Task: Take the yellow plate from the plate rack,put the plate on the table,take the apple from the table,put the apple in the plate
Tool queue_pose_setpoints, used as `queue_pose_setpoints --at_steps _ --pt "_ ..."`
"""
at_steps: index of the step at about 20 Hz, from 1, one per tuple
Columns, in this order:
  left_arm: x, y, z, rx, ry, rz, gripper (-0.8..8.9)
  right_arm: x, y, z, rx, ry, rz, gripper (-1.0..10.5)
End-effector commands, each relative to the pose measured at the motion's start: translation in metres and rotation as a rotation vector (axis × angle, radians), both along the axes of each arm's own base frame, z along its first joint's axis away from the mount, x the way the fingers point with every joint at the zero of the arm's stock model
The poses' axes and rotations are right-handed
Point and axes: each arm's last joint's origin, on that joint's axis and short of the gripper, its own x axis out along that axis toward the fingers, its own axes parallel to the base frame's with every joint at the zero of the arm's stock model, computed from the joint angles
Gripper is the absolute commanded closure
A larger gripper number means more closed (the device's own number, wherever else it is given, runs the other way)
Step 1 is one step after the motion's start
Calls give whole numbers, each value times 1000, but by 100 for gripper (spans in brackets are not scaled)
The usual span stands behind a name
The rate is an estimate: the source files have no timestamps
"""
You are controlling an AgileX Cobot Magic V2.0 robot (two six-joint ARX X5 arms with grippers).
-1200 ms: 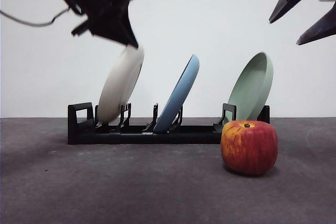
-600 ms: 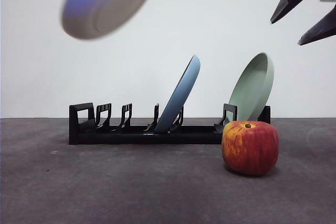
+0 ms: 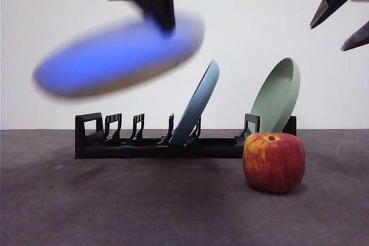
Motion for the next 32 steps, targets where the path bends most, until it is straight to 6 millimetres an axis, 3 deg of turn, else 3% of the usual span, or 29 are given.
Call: queue_pose_setpoints --at_steps 1,4,10,17,18,19,21,24,27,32 --pt "1 -3 -41 -4 32 54 822 1 0 2 -4 -13 5 635" --pt "5 -10 -74 27 48 57 822 1 0 2 -4 -13 5 635" --pt "18 -34 -119 119 57 1 822 1 0 1 -3 -12 5 635" --pt "21 -40 -147 214 94 -32 812 1 0 1 -1 -11 9 633" --pt "21 -40 -147 212 94 -33 789 0 0 2 1 -11 11 631" --pt "22 -41 -145 208 90 -28 701 0 0 2 1 -11 11 630" --pt "26 -41 -134 197 83 -8 534 0 1 2 1 -11 14 615" --pt "29 -45 -101 118 53 18 526 -1 7 2 -5 -16 46 441" --pt "28 -41 -53 -8 -29 27 526 -2 16 6 -29 -41 91 442" --pt "21 5 25 -181 -234 160 526 -9 49 18 -217 -57 162 442"
